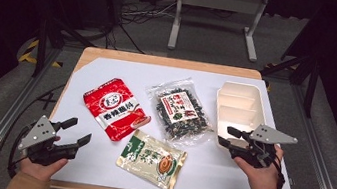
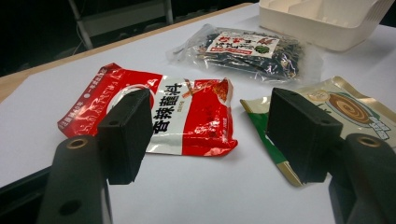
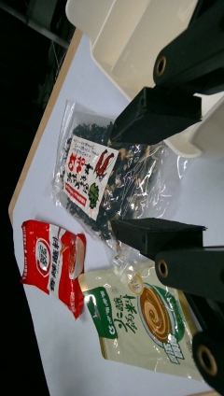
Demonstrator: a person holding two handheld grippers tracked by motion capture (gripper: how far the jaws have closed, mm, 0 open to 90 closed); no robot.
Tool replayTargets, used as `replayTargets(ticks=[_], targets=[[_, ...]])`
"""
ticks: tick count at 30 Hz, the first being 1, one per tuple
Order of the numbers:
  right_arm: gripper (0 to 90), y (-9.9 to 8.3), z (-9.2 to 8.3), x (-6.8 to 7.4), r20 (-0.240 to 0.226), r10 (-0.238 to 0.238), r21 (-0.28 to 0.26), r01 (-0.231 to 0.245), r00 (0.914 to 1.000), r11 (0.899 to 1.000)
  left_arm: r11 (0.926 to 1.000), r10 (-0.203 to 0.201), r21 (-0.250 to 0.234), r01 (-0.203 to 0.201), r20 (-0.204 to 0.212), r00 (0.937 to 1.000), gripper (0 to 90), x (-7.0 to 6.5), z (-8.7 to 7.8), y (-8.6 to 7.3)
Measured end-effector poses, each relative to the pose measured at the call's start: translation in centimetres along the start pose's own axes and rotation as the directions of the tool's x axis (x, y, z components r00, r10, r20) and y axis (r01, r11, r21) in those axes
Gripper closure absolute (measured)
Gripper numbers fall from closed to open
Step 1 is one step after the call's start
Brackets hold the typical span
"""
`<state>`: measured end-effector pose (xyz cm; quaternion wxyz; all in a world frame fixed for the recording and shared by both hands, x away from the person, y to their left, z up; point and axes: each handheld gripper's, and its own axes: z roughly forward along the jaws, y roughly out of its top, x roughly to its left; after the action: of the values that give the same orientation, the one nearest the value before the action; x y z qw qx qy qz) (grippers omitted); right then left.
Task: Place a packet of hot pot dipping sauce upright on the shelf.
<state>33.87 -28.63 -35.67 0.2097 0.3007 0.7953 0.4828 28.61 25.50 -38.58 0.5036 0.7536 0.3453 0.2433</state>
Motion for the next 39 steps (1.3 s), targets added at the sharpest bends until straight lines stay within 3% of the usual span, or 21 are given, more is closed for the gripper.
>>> replayTargets(ticks=[4,10,15,20,28,39], targets=[[50.7,0.7,0.8,0.0,-0.039,0.005,0.006,-0.004,0.9992,1.0,0.9999,-0.008,0.007,0.008,0.008,0.9999,31.6,0.0,0.0,-0.2],[50.0,2.4,2.5,0.8,-0.1,-0.047,0.026,0.05,0.9939,0.998,0.9999,-0.002,0.011,0.002,0.003,1.0,31.6,-0.1,-0.3,-0.4],[48.9,4.5,4.8,1.9,-0.157,-0.114,0.046,0.122,0.981,0.991,0.9997,-0.005,0.022,0.005,-0.018,0.9998,31.3,-0.2,-1.2,-0.9],[48.7,5.7,6.2,2.6,-0.19,-0.138,0.046,0.149,0.9721,0.988,0.9996,-0.021,0.018,0.022,-0.037,0.9991,31.1,-0.3,-1.8,-1.2],[46.7,7.8,8.8,4.2,-0.255,-0.185,0.052,0.204,0.9491,0.978,0.9993,-0.032,0.015,0.033,-0.047,0.9984,30.9,-0.3,-2.1,-1.4],[45.5,9.4,11.4,5.8,-0.327,-0.184,0.09,0.224,0.9271,0.97,0.9995,-0.029,0.013,0.029,-0.037,0.9989,31.2,-0.2,-2.0,-1.3]])
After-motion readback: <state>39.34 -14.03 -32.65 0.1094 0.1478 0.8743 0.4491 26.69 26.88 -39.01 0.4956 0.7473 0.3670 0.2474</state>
